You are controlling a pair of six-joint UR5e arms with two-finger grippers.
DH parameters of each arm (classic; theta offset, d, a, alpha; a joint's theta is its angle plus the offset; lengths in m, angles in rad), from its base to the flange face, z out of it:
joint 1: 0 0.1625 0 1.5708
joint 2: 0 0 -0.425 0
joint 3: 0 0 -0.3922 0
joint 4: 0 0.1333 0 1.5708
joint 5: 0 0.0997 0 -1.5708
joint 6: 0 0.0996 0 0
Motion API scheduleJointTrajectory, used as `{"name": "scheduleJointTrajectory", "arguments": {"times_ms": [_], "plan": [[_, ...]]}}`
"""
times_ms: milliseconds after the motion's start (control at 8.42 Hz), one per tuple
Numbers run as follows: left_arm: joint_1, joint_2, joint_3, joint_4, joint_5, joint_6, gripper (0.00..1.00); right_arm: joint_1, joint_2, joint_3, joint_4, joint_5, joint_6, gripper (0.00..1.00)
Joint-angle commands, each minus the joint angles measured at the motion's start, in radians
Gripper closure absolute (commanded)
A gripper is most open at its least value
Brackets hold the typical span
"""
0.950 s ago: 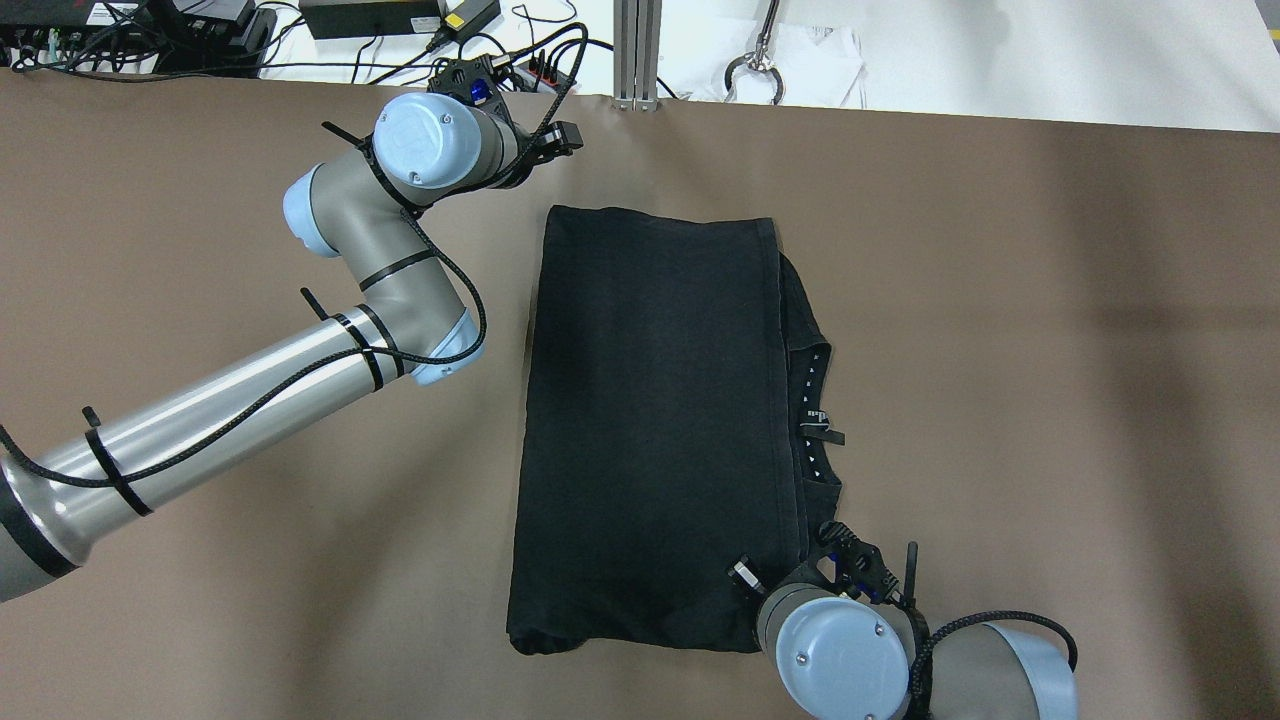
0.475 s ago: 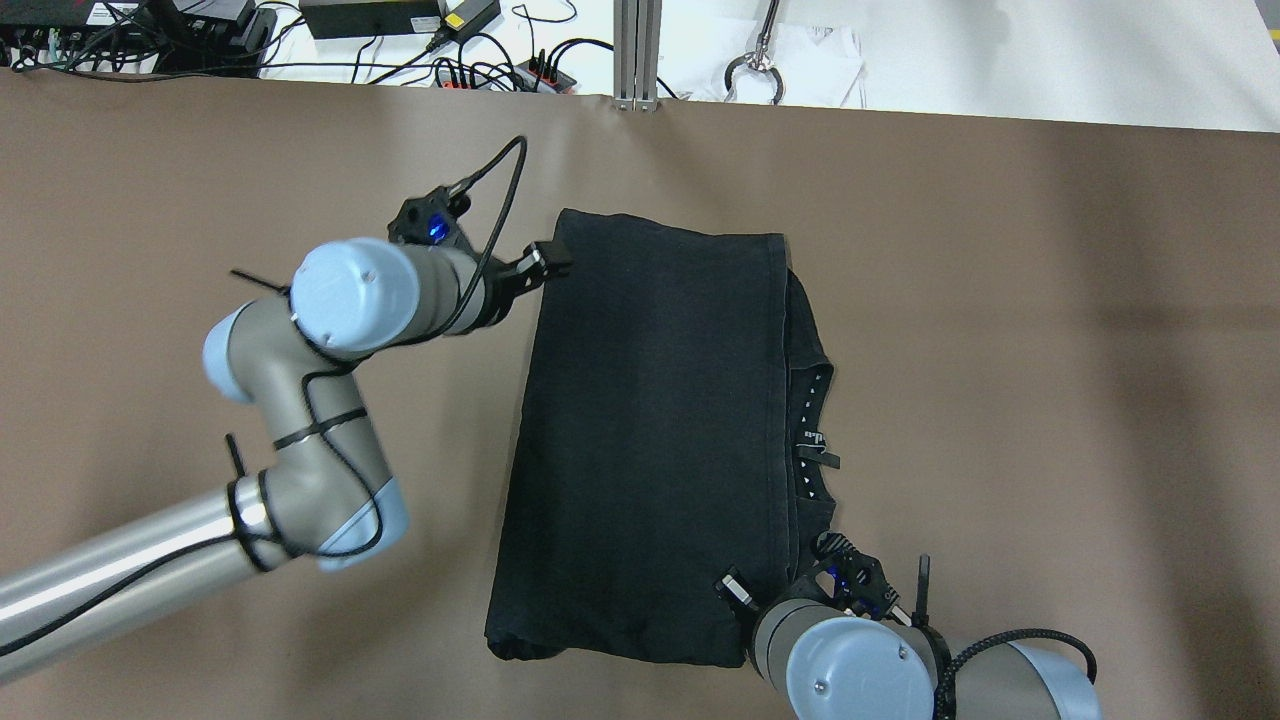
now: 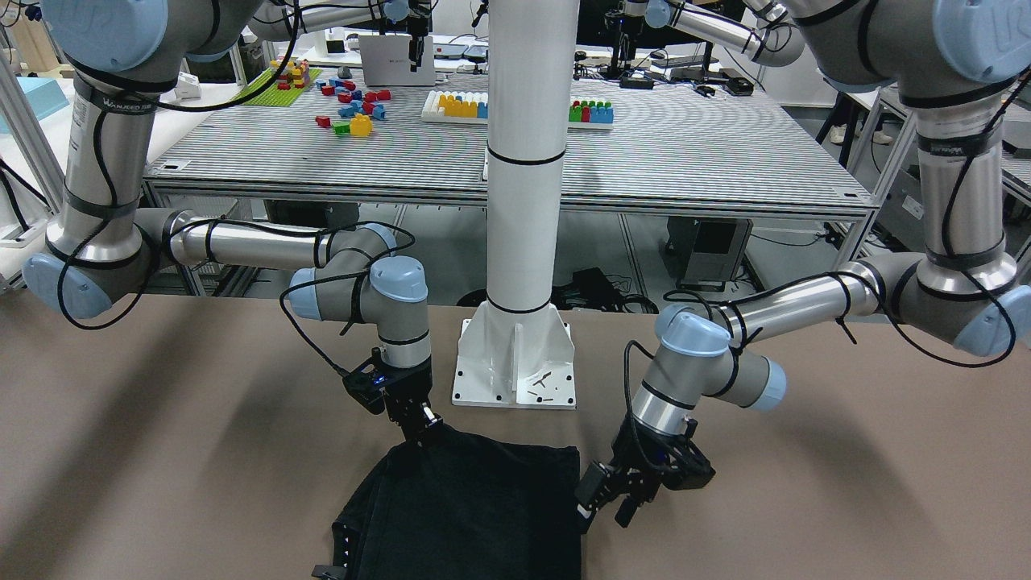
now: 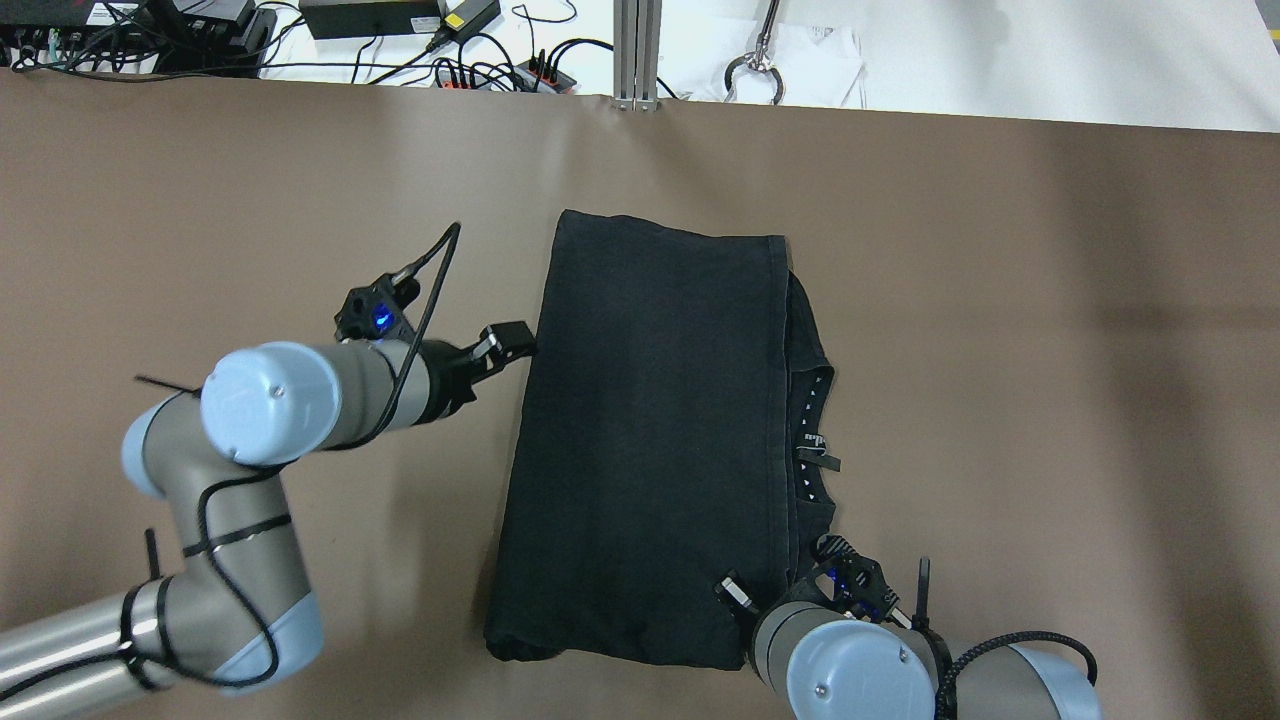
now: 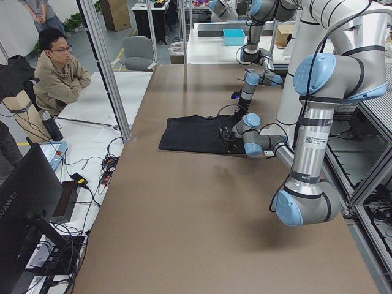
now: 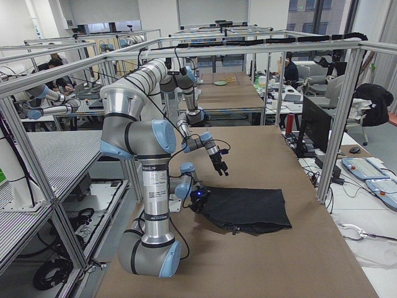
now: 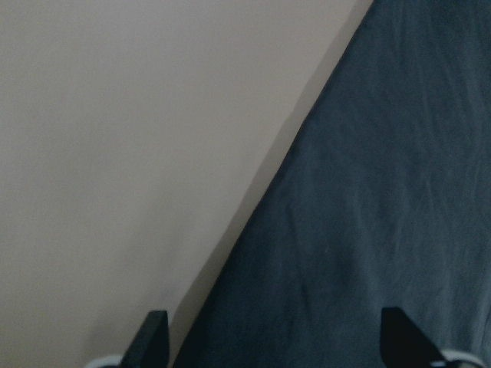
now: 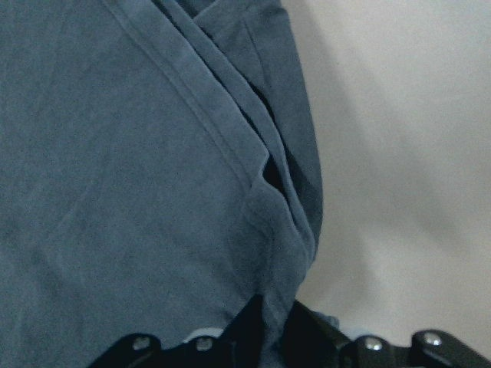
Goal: Fold clothes
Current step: 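Move the left gripper down to the other near corner of the shirt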
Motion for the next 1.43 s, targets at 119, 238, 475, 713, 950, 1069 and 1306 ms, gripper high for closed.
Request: {"name": "scheduleJointTrajectory", "arguments": {"times_ms": [119,238,475,713,950,1069,1306], "plan": [[0.249,0.038,-0.013,0.002,0.159,-0.096,0.29,-0.004,-0.001,-0.001,0.000,-0.002,0.000,0.94],[0.252,0.038,-0.008,0.002,0.160,-0.097,0.35,-0.005,-0.001,-0.001,0.000,-0.002,0.000,0.94],[0.251,0.041,-0.007,0.002,0.158,-0.097,0.36,-0.005,-0.001,0.001,0.000,-0.002,0.000,0.94],[0.248,0.047,-0.007,0.002,0.160,-0.097,0.35,-0.004,-0.001,0.001,0.000,-0.002,0.000,0.94],[0.252,0.064,-0.004,0.002,0.157,-0.097,0.33,-0.005,0.000,0.001,0.000,-0.002,0.000,0.94],[0.251,0.058,-0.004,0.000,0.157,-0.098,0.51,-0.005,0.000,0.001,0.000,-0.002,0.000,0.94],[0.252,0.050,-0.007,0.000,0.155,-0.119,1.00,-0.004,0.000,0.001,0.000,-0.003,0.000,0.94]]}}
